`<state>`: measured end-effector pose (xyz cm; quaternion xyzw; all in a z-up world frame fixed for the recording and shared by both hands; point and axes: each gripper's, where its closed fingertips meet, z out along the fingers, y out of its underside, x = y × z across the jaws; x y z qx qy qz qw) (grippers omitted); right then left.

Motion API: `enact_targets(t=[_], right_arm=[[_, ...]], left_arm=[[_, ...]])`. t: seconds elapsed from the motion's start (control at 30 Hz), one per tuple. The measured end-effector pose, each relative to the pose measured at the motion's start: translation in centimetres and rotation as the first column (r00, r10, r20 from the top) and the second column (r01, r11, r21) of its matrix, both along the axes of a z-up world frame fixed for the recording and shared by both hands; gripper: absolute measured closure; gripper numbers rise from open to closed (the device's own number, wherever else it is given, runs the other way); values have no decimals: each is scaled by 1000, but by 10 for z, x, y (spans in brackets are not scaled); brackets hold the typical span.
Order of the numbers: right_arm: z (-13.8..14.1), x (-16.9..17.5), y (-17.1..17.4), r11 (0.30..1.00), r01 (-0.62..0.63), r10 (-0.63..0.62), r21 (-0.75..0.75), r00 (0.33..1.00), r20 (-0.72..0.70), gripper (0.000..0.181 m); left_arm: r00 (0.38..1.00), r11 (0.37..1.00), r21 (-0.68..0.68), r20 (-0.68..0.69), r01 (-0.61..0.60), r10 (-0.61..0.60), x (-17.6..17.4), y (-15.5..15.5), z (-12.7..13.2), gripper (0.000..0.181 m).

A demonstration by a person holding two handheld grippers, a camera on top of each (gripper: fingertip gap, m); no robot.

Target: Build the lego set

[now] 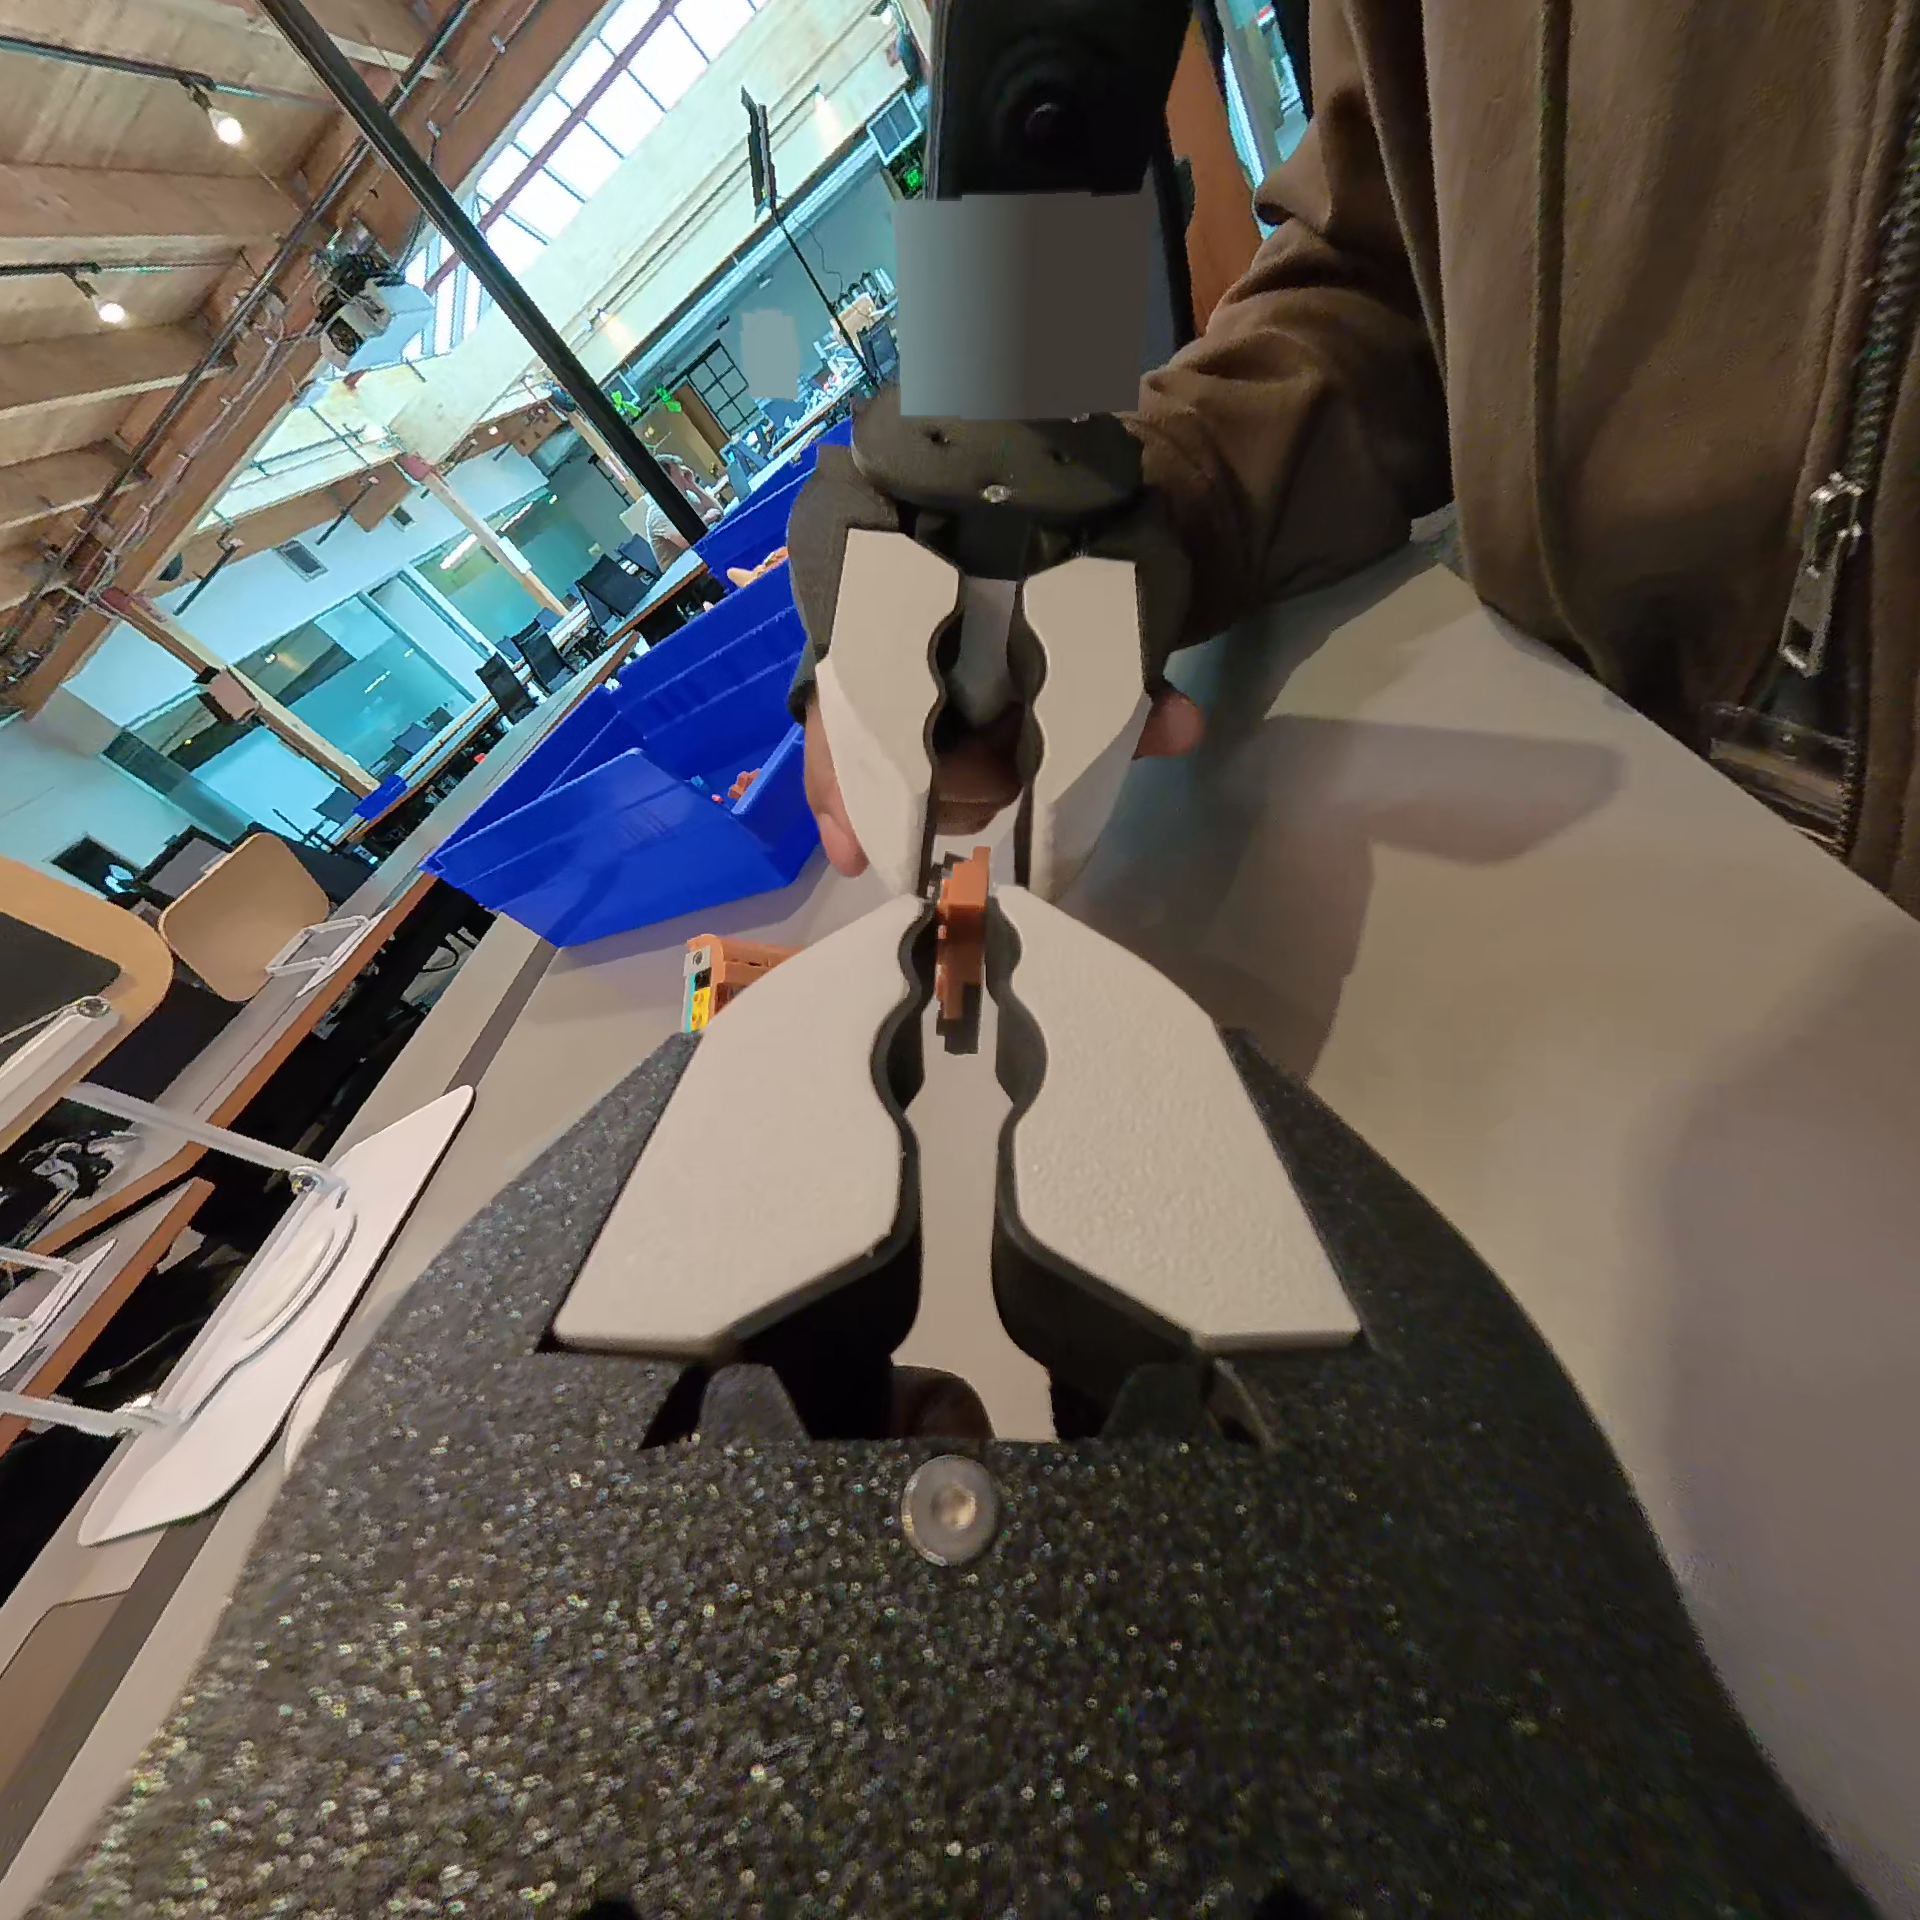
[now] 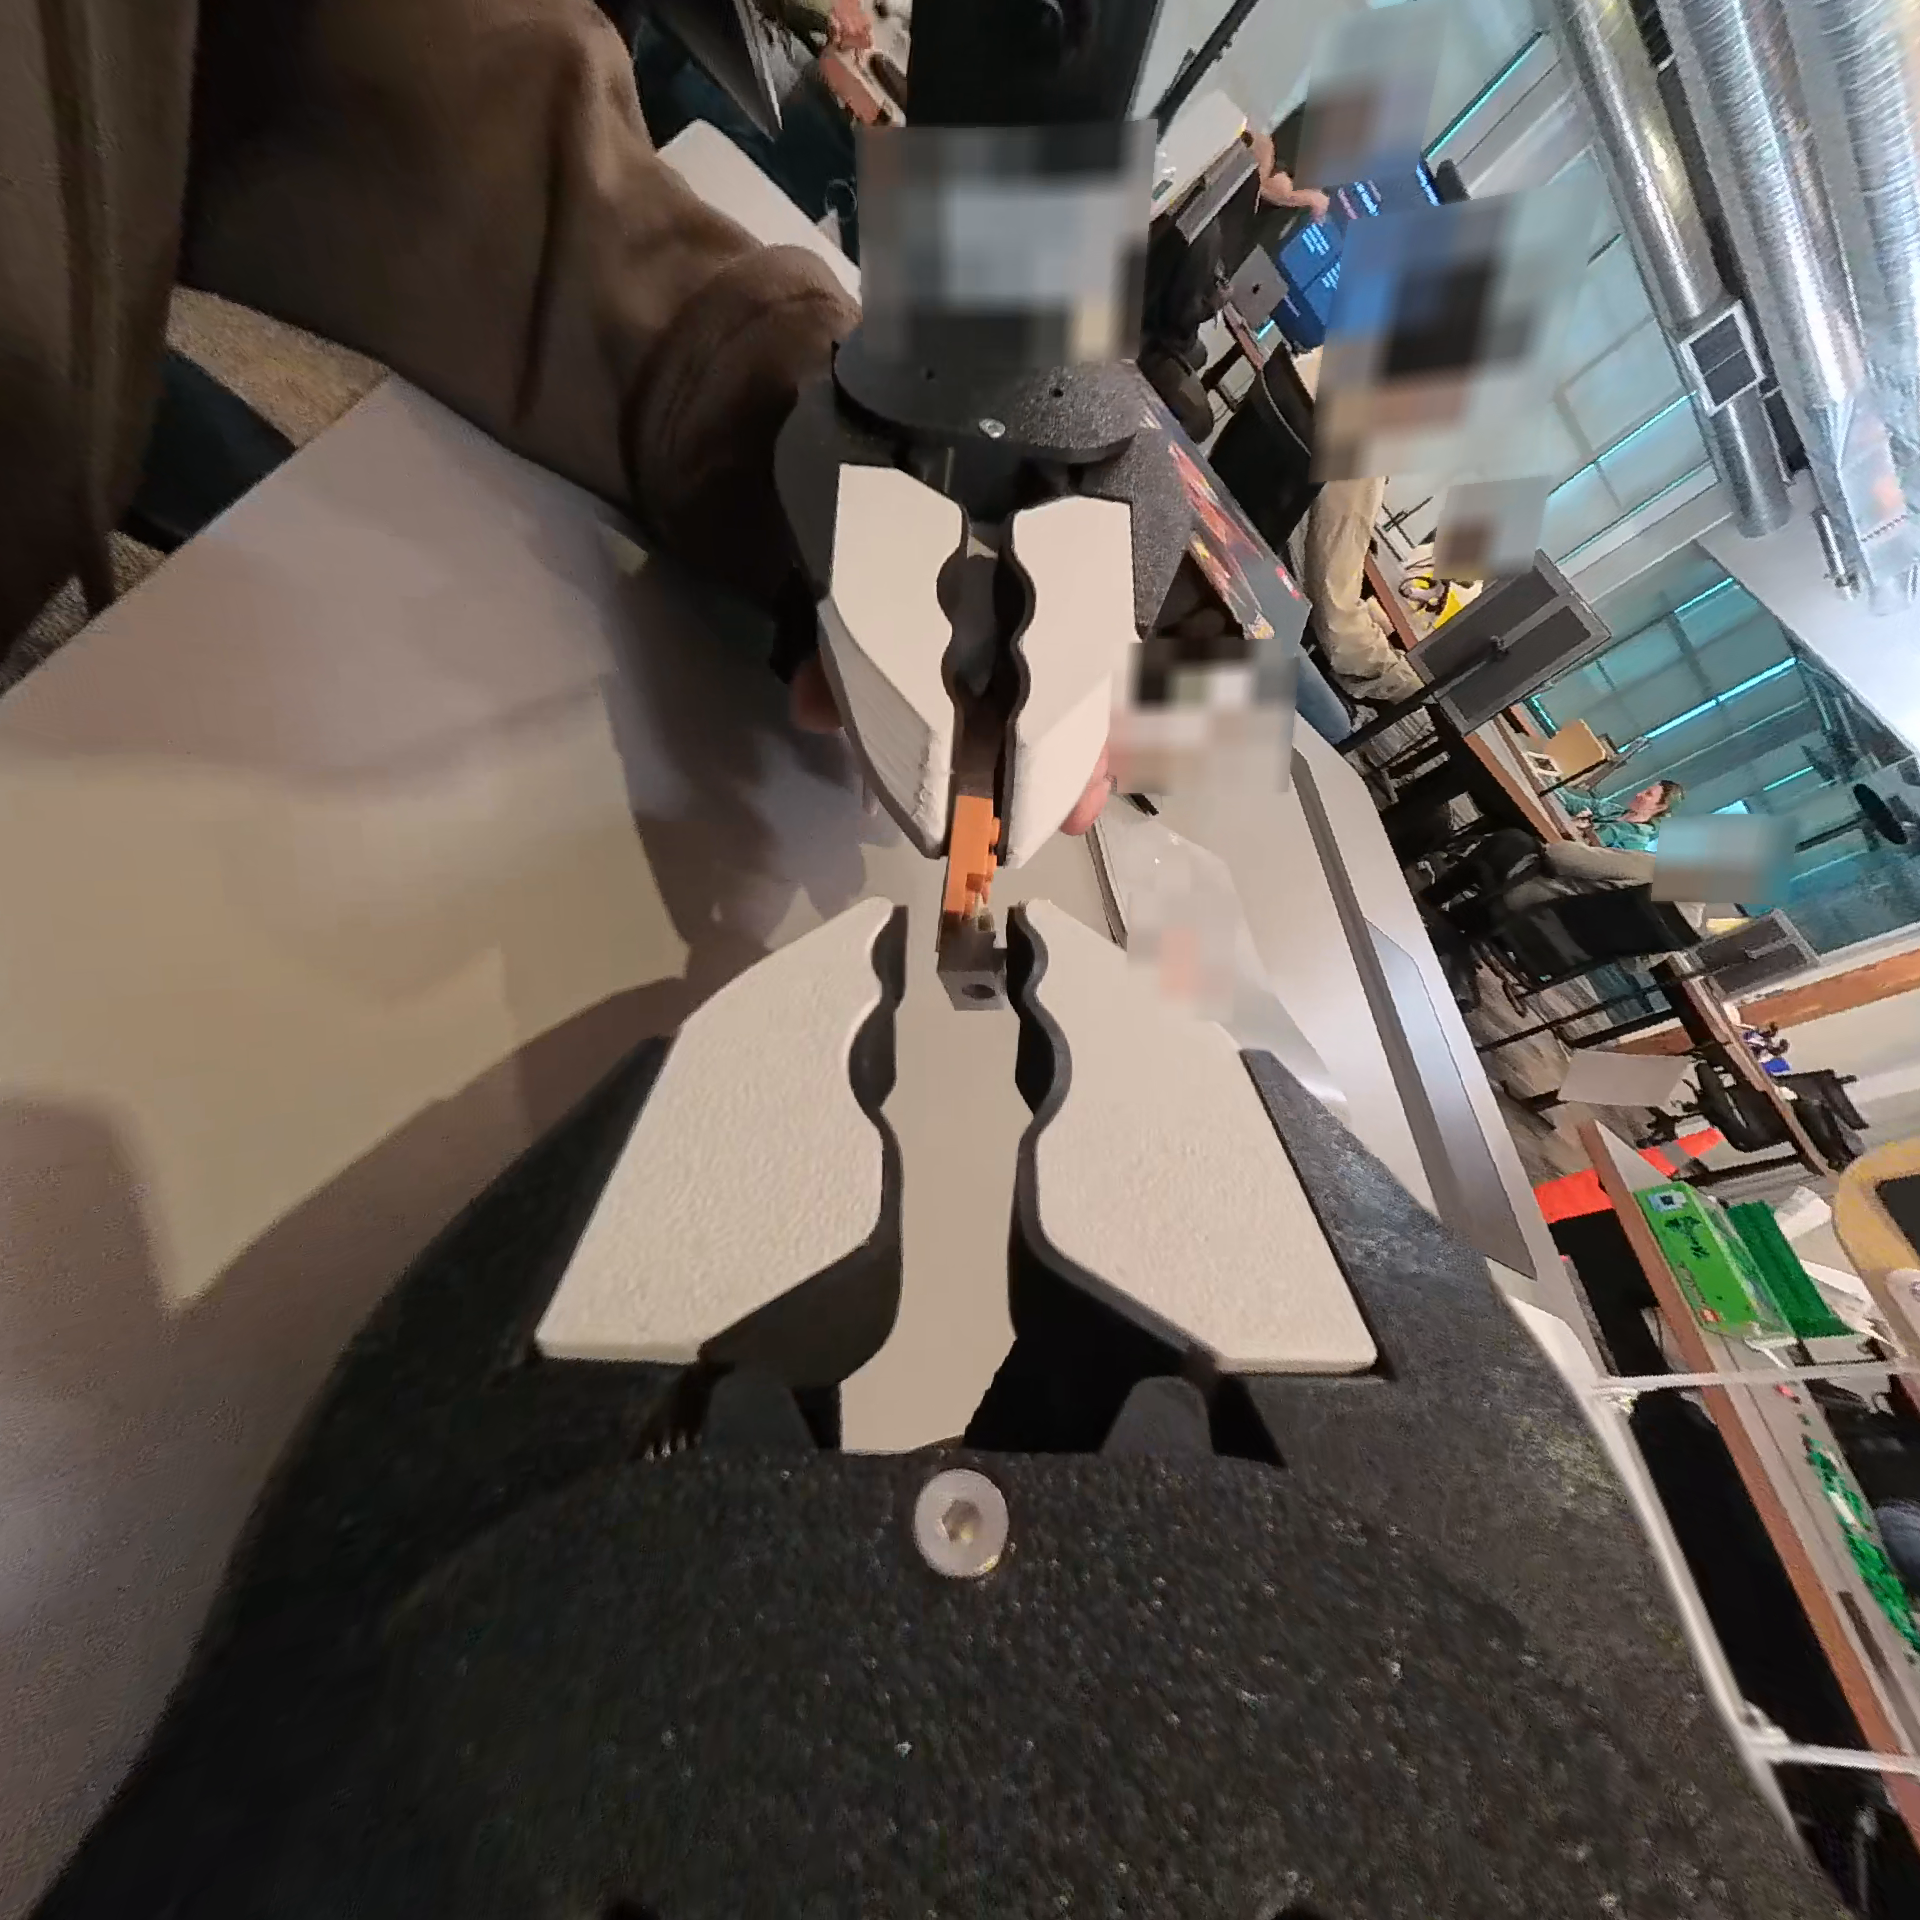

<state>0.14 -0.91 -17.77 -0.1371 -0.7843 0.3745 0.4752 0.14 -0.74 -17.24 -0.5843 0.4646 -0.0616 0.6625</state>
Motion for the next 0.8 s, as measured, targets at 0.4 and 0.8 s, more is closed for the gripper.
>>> enact_targets(t=[0.4,0.8], right_arm=[[7,4,-4,995,-23,21,-96,1000,-16,172],[7,6,-6,986,-35,38,-162,999,14,172]], left_arm=[[999,999,32,26,28,-29,6,-4,6,173],[1000,998,60,11,28,-28,10,-4,8,172]])
